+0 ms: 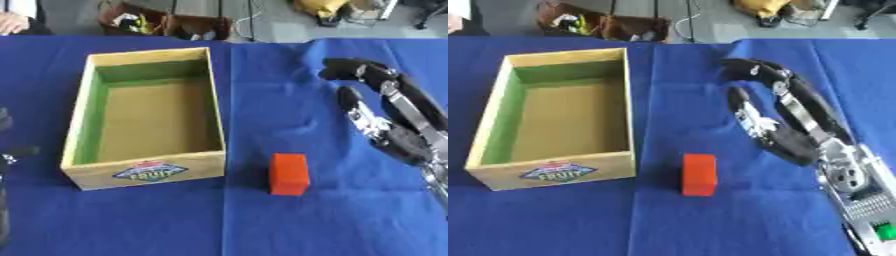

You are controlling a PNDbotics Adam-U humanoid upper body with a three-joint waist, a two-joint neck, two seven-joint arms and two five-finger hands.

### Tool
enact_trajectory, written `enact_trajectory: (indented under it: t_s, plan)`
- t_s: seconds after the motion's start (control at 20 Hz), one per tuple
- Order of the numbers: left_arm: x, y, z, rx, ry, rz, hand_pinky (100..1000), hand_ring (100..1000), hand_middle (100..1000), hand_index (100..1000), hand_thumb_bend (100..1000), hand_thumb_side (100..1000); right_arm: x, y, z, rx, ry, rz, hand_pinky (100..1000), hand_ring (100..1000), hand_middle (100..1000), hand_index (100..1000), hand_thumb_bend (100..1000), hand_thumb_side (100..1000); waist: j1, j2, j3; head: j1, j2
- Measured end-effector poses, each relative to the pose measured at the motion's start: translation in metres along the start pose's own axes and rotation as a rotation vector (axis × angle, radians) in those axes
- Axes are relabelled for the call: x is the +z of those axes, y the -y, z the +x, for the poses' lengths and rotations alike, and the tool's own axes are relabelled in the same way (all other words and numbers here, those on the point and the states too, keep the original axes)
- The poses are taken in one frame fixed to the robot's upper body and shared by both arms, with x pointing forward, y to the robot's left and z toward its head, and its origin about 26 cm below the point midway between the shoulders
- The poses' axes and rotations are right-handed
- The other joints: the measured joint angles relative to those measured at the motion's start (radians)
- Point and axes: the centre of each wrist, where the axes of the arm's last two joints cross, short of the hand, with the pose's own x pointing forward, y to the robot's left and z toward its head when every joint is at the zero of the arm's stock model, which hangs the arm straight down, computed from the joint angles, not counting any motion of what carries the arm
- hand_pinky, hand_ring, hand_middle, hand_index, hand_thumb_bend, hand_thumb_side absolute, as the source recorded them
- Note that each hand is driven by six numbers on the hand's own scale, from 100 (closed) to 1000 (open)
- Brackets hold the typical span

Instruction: Pick up objects on the table and place them in the box.

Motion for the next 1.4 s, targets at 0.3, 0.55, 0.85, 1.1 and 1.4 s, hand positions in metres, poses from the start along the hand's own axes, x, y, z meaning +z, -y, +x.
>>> enact_trajectory:
  t_s: [0.3,0.55,0.85,1.1,1.4]
  plan:
    - [0.001,0.002,0.000,0.003,-0.005,-0.012,611,907,811,707,100,974,0.002,0.013,-0.009,0.185,-0.017,0.185,889,856,815,988,227,1000,0.007,0.000,0.009,-0.010,0.000]
    - [0.000,0.004,0.001,0.011,-0.004,-0.024,611,907,811,707,100,974,0.013,0.027,-0.016,0.341,-0.022,0.340,889,875,828,998,269,1000,0.015,0.000,0.019,-0.023,0.000]
    - [0.000,0.005,0.001,0.016,-0.004,-0.031,611,908,811,707,100,974,0.017,0.028,-0.019,0.450,-0.003,0.478,898,869,797,1000,286,1000,0.015,0.000,0.020,-0.028,0.000]
    - [0.000,0.005,0.001,0.015,-0.006,-0.033,611,909,812,707,100,969,0.015,0.026,-0.015,0.455,0.018,0.551,895,862,788,1000,313,1000,0.015,0.000,0.017,-0.027,0.000]
    - [0.000,0.005,0.001,0.015,-0.007,-0.035,611,910,812,708,100,967,0.007,0.034,0.004,0.423,0.046,0.583,891,858,785,993,290,1000,0.014,0.000,0.014,-0.027,0.000]
